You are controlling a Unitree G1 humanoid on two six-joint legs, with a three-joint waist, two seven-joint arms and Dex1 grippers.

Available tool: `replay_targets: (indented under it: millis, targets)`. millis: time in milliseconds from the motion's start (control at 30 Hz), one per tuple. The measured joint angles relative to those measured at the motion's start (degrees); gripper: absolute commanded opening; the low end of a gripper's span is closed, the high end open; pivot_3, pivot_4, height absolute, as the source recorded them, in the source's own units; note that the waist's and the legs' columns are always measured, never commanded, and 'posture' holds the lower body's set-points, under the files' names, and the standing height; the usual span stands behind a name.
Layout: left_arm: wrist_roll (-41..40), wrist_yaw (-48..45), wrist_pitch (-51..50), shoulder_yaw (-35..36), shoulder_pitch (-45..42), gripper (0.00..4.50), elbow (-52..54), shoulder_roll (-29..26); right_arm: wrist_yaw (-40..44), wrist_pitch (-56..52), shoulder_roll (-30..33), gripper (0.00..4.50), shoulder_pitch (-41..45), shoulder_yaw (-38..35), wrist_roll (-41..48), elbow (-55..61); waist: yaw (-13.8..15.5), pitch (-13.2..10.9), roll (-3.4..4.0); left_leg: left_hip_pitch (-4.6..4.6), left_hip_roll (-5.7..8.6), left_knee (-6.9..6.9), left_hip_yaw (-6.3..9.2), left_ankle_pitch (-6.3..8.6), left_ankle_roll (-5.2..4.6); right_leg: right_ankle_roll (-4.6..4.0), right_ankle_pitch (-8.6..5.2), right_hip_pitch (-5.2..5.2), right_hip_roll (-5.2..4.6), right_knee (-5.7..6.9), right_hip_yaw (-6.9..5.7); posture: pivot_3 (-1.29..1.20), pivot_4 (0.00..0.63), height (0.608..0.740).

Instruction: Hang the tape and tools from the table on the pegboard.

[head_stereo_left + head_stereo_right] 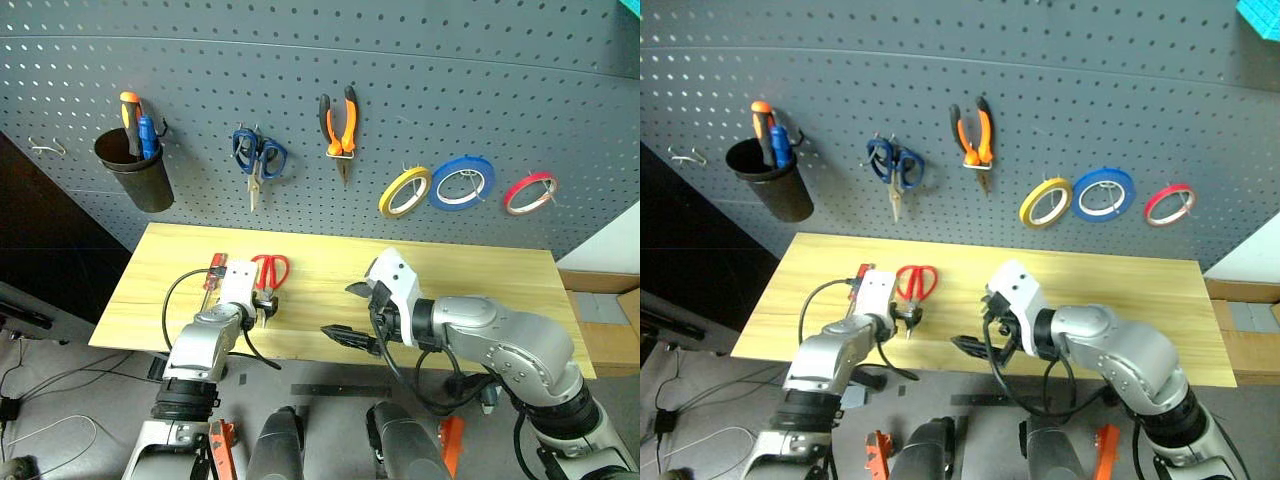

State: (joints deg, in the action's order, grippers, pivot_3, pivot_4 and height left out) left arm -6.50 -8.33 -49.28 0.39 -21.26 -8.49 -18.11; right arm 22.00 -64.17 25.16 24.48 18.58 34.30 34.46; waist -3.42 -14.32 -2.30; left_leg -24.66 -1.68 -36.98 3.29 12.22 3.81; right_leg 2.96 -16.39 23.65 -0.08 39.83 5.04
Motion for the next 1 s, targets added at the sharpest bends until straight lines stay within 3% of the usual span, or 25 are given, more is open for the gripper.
replay_targets:
  millis: [300,400,667,1000]
  targets:
    - [0.1,-0.2,2.7,0.4,-5.9,4.50,-10.8,1.9,-0.9,-0.4,-1.0,4.47,1.2,3.0,-3.0,0.0,-0.4,-0.1,0.05,-0.01,0.00,0.03,0.02,0.00,0.00,0.01,0.00,-0.02,0.00,-0.10,-0.02,-0.11,0.283,0.740]
    - [0.1,-0.3,3.8,1.1,-7.0,3.91,-12.8,1.9,-0.9,-0.4,-1.4,4.50,1.5,3.0,-3.9,0.0,-0.6,-0.1,0.07,-0.01,0.00,0.04,0.02,0.00,0.00,0.01,0.00,-0.05,0.00,-0.18,-0.02,-0.11,0.283,0.740]
    - [0.3,-1.0,5.9,2.3,-7.6,1.12,-14.8,1.9,-0.9,-0.9,-1.3,4.50,1.5,2.9,-5.1,0.0,-1.1,-0.2,0.11,-0.01,0.00,0.10,0.05,0.01,0.00,0.02,0.00,-0.14,-0.02,-0.37,-0.06,-0.13,0.280,0.740]
    - [0.4,-1.9,10.1,2.5,-1.3,1.01,-9.3,2.1,-0.7,-0.3,-1.3,4.50,3.1,1.9,-7.1,-1.1,-1.5,-0.2,0.12,-0.01,-0.02,0.19,0.04,0.01,0.00,0.02,0.00,-0.14,-0.03,-0.50,-0.04,-0.13,0.273,0.740]
